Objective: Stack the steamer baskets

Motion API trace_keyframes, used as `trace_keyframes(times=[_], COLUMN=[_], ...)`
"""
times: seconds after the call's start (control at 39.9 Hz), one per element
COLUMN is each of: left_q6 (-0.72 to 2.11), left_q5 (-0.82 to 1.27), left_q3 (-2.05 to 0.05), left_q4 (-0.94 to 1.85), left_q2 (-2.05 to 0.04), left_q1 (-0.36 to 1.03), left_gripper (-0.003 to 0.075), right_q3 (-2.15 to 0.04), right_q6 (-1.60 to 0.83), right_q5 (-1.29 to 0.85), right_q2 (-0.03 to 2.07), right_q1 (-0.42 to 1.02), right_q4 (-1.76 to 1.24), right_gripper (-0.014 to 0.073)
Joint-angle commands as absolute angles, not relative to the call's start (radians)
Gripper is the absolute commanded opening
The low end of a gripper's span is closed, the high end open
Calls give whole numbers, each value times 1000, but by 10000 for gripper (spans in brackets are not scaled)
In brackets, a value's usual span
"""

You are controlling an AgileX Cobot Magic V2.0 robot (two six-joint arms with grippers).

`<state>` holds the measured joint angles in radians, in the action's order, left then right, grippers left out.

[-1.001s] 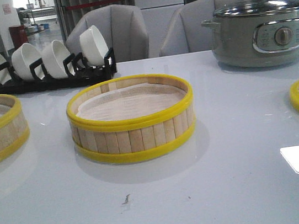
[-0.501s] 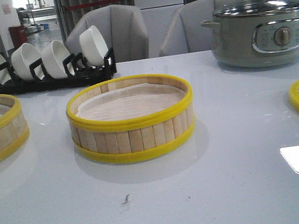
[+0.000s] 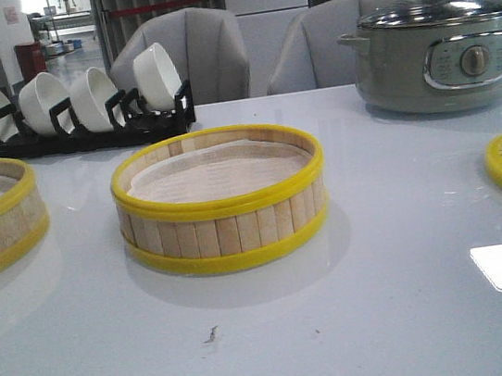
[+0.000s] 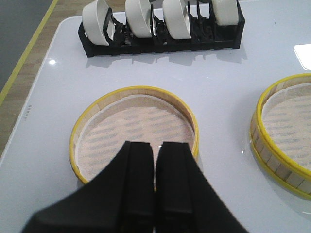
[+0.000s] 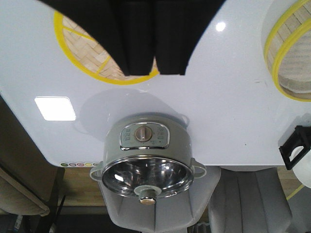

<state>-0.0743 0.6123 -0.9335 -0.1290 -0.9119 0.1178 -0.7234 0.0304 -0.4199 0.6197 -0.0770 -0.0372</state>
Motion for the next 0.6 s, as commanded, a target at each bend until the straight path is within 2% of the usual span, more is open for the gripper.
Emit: trace_keyframes(times=[0.0, 0.28, 0.33, 0.38, 0.45, 0.48, 0.53, 0.58], left_q6=[-72, -72, -72, -72, -72, -72, -72, -72], left_q5=[538, 553, 557, 559, 559, 559, 559, 559], left_q3=[-972, -972, -972, -972, -972, -972, -972, -972], left_q4=[-131, -126, -123, -119, -117, -117, -117, -117], left_q2=[-905, -905, -905, -905, -905, -905, -905, -905], left_q1=[124, 124, 124, 124, 124, 124, 124, 124], left_gripper=[83, 83, 83, 83, 88, 93, 120, 171], right_q3=[-761, -761, -761, -761, -761, -761, -761, -761], right_q6=[34, 34, 34, 34, 34, 34, 34, 34], right_q5=[-322, -335, -343, -351, -354, -354, -355, -357], right_q2=[626, 627, 627, 627, 627, 629, 632, 634], right_q1=[-78, -78, -78, -79, -79, -79, -79, -79], right_q4=[-33, -32, -25, -19, -15, -15, -15, -15], right_gripper=[55, 70, 128, 222, 421, 459, 507, 504])
